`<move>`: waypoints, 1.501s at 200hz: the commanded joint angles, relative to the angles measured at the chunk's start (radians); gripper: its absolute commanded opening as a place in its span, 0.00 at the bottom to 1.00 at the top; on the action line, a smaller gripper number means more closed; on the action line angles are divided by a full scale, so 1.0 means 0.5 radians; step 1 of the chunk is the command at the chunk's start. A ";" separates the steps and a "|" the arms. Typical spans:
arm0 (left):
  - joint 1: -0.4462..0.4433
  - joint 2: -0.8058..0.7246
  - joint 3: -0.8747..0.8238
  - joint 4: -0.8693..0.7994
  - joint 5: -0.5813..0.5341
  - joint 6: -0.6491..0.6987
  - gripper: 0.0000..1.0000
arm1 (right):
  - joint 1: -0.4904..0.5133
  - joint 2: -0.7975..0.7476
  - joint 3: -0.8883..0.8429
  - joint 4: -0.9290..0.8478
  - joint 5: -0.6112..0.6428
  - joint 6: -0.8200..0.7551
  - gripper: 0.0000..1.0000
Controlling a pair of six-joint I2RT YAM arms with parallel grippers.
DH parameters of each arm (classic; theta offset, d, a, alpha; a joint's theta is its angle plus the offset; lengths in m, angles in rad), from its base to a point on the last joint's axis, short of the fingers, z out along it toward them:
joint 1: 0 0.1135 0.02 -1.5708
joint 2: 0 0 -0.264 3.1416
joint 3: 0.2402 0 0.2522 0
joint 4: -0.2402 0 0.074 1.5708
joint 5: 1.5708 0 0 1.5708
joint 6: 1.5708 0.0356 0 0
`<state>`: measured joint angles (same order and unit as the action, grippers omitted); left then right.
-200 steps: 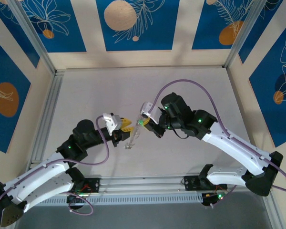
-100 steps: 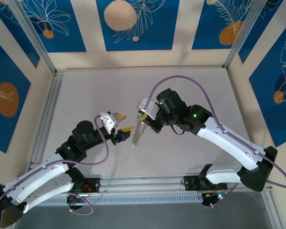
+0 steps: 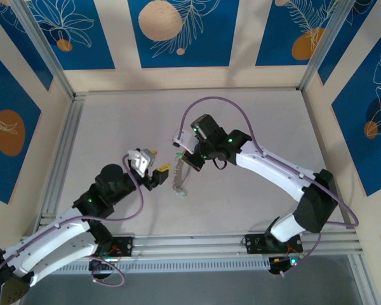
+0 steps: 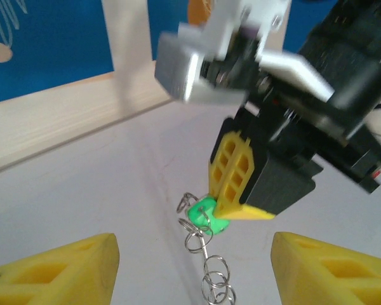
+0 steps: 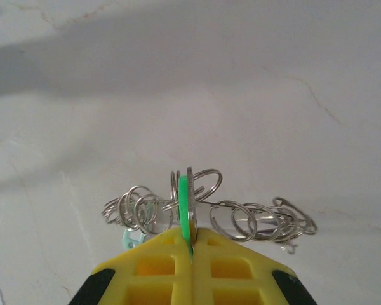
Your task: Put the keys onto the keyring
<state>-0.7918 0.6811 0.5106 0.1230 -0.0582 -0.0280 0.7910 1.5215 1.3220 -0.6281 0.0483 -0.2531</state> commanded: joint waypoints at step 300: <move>0.052 0.156 0.062 -0.051 0.063 -0.133 0.70 | -0.559 -0.048 -0.464 0.125 0.233 0.282 0.47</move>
<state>-0.7822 0.7567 0.4915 0.1452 -0.0521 -0.0547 0.4881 1.5936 1.1225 -0.6075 0.1963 -0.1303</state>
